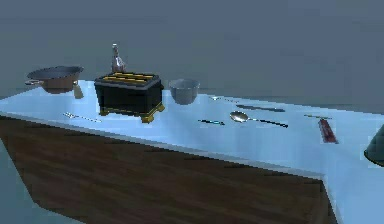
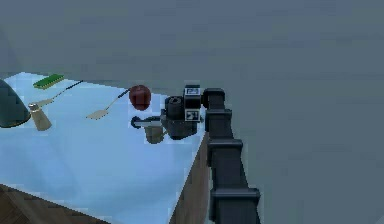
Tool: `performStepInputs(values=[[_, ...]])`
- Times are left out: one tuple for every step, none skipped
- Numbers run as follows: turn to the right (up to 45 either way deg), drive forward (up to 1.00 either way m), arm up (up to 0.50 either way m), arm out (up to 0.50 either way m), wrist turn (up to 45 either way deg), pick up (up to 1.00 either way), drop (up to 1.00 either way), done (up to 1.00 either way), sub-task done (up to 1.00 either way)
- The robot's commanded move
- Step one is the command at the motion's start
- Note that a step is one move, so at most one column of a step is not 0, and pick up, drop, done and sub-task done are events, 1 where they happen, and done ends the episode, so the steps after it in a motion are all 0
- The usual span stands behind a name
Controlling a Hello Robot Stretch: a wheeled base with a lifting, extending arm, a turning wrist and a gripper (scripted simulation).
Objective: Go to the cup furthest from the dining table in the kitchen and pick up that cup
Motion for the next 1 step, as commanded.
performStepInputs(values=[[0.0, 0.0, 0.08, 0.0, 0.0, 0.0, 0.0, 0.0, 0.0]])
